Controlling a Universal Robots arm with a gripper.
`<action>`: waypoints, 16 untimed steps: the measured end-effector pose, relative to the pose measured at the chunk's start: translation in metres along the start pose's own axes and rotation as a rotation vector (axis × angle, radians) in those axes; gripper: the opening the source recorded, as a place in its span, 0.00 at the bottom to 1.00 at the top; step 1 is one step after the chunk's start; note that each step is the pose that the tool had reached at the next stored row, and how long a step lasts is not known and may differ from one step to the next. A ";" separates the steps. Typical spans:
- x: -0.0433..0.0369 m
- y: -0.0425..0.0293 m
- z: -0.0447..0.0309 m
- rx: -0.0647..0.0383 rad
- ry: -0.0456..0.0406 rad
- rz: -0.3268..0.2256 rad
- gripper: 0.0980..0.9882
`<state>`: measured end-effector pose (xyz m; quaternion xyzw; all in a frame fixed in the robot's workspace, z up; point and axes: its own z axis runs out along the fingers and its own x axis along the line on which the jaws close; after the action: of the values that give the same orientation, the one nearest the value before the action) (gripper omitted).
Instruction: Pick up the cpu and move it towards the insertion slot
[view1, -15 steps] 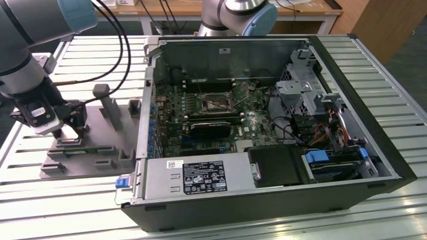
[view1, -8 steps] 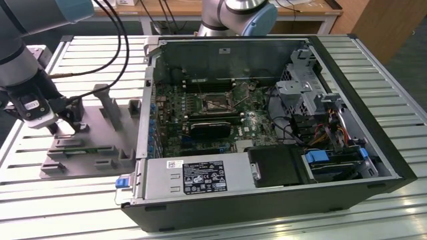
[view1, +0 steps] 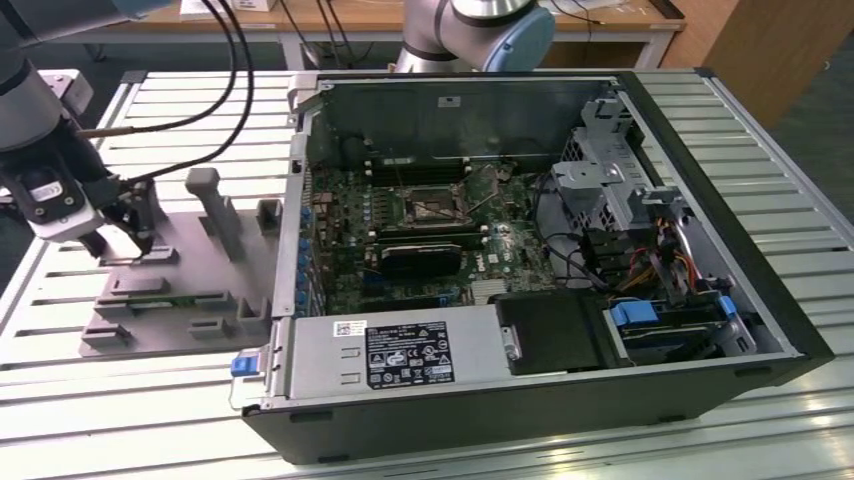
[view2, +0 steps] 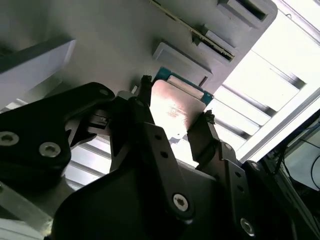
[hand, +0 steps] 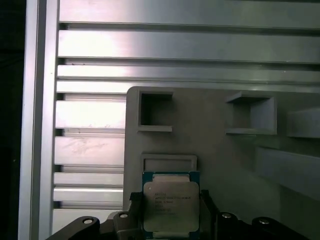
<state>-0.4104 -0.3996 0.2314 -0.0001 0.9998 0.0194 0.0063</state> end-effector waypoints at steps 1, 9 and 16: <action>-0.0001 0.0001 -0.0029 0.000 -0.0001 0.000 0.49; -0.0003 0.0009 -0.0236 0.000 -0.0001 0.000 0.49; -0.0005 0.0017 -0.0426 0.000 -0.0001 0.000 0.49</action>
<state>-0.4104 -0.3996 0.2740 -0.0001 0.9998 0.0194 0.0063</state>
